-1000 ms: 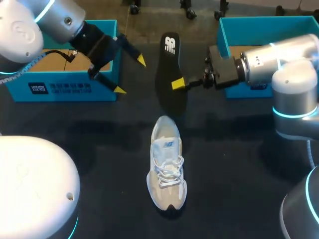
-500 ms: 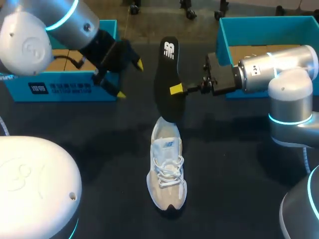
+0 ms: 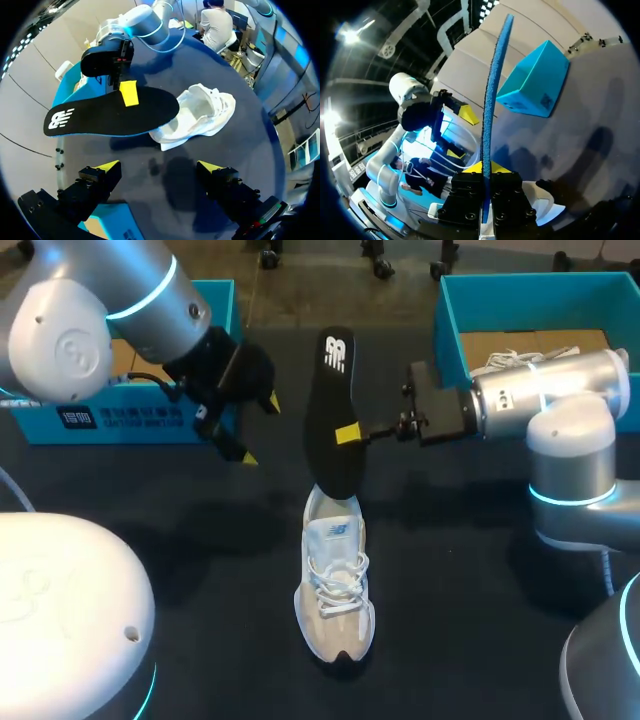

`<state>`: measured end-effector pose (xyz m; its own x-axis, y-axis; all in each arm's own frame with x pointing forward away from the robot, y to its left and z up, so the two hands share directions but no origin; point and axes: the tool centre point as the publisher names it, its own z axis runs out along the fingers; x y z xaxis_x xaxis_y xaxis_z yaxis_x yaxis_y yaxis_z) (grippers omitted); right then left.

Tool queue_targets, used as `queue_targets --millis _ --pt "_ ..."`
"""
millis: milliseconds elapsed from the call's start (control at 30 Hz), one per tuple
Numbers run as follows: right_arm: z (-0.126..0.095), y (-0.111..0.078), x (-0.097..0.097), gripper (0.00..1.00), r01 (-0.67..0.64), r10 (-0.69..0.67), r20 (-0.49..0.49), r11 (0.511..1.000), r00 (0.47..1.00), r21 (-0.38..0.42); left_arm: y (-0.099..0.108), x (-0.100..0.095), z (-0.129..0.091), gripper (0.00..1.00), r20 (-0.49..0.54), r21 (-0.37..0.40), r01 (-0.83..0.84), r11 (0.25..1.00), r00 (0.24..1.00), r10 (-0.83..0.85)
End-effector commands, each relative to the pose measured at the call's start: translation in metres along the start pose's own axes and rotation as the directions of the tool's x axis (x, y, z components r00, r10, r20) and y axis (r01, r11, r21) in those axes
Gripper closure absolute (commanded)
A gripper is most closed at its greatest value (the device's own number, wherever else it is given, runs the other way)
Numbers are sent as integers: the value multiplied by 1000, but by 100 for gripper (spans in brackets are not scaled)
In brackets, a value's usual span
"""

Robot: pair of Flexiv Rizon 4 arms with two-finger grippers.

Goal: Take the shoe out of the shoebox, open the shoe tongue, remove and reinsert the insole, then place the shoe into the shoebox

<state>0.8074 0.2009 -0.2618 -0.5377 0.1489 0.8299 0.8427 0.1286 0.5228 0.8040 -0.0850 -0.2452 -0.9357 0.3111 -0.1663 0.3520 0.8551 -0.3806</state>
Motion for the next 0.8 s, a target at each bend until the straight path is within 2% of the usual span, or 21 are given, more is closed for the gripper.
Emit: queue_targets --millis 33,133,300,400,800 --pt "1 0 0 100 -1 1 2 1000 1000 0 0 -1 1 0 -2 -4 0 1000 1000 0" --pt "1 0 0 100 -1 1 2 1000 1000 0 -2 2 7 0 8 -18 -7 1000 1000 7" --pt "11 -10 -4 100 53 -53 16 998 998 -21 -4 17 25 0 -73 24 75 997 995 -73" --pt "14 -16 -4 100 112 -112 10 994 994 -11 -5 24 31 0 -95 11 105 994 990 -104" --pt "16 -19 -3 100 126 -126 29 992 992 -2 -4 25 28 0 -97 -3 105 994 990 -105"
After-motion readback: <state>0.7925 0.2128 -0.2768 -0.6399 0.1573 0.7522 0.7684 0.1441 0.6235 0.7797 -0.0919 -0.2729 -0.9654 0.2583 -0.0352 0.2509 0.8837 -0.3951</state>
